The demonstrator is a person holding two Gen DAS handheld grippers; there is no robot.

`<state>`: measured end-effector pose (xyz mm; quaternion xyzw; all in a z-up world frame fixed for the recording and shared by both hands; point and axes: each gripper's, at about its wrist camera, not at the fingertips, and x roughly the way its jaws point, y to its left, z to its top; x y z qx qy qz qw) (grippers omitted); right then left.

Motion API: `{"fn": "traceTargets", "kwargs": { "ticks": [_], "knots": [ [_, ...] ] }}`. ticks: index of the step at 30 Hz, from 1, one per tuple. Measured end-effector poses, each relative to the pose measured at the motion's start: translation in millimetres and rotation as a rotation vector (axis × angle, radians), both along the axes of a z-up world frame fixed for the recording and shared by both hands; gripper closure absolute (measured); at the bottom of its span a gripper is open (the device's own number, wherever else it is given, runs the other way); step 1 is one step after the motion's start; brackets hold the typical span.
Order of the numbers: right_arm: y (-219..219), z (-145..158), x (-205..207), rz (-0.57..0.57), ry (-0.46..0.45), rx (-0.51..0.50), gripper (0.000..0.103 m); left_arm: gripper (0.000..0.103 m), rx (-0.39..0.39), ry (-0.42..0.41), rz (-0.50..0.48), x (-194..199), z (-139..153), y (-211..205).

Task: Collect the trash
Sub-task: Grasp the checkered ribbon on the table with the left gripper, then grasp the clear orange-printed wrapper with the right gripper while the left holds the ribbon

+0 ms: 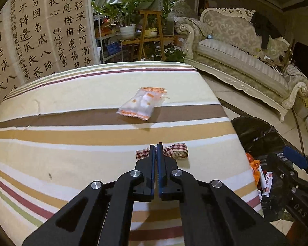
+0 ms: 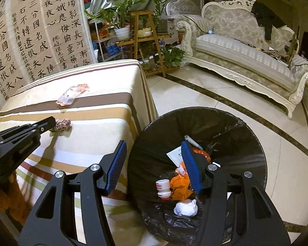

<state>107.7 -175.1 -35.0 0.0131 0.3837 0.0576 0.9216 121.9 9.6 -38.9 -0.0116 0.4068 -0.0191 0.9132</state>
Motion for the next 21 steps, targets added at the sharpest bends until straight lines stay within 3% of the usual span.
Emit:
{"fn": "traceTargets", "kwargs": {
  "ticks": [13, 21],
  "knots": [
    [22.5, 7.1, 2.0, 0.044, -0.010, -0.011, 0.049, 0.102, -0.034, -0.039, 0.059, -14.0, 12.6, 34.8],
    [71.3, 18.9, 17.7, 0.142, -0.023, -0.010, 0.049, 0.102, -0.017, -0.060, 0.135, -15.6, 18.5, 75.1]
  ]
}}
